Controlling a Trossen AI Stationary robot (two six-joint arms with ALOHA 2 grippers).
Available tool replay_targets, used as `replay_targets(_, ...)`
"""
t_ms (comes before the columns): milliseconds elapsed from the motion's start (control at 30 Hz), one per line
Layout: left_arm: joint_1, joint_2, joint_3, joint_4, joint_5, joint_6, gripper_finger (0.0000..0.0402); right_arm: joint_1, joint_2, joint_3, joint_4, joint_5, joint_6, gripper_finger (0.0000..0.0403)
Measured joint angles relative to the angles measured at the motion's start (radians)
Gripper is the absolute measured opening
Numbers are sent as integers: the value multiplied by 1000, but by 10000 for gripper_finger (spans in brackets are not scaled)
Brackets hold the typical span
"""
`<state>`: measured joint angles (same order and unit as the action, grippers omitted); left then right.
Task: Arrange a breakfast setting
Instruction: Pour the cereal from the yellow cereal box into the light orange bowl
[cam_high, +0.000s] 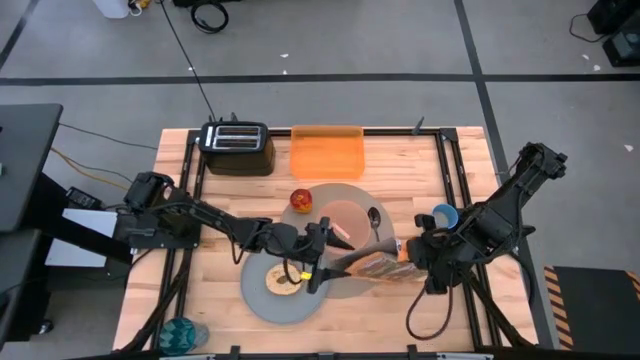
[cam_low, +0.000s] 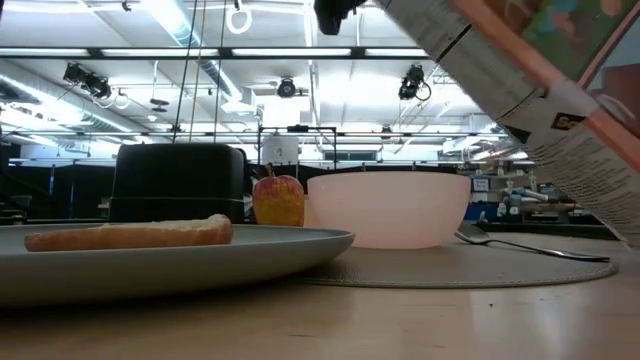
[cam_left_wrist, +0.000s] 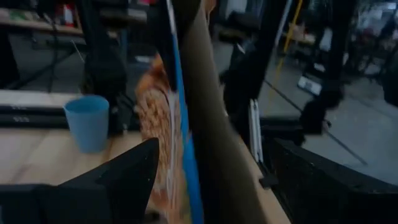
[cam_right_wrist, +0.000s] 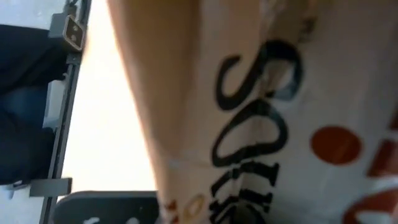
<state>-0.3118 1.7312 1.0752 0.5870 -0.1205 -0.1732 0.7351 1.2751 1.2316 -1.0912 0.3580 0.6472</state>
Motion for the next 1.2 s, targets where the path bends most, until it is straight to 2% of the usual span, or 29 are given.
replay_targets(200, 8, 40, 1, 21, -70, -3, 310, -47, 0, -2, 27, 0, -9, 13)
replay_targets(333, 5, 38, 1, -16, -92, 1, 268, -51, 2, -4, 65, 11, -31, 21)
replay_targets(433, -4, 38, 1, -13, -97, 1, 206, -49, 3, -6, 84, 22, -61, 37)
replay_targets(633, -21, 38, 1, -34, -100, 31, 33, -24, 5, -7, 159, 76, -141, 95)
replay_targets(667, -24, 38, 1, -31, -102, 42, 18, -18, 5, -7, 169, 90, -149, 106)
replay_targets(867, -32, 0, 0, -41, -94, 62, 9, 34, -35, 34, 165, 92, -162, 180)
replay_targets(1033, -41, -85, 0, -122, -91, 135, 6, 160, -129, 76, 138, 245, -165, 236)
replay_targets(1100, -52, -127, 0, -171, -93, 158, 6, 208, -166, 76, 89, 292, -116, 252)
replay_targets(1200, -69, -201, 0, -260, -111, 170, 6, 265, -203, 77, -39, 304, 14, 269)
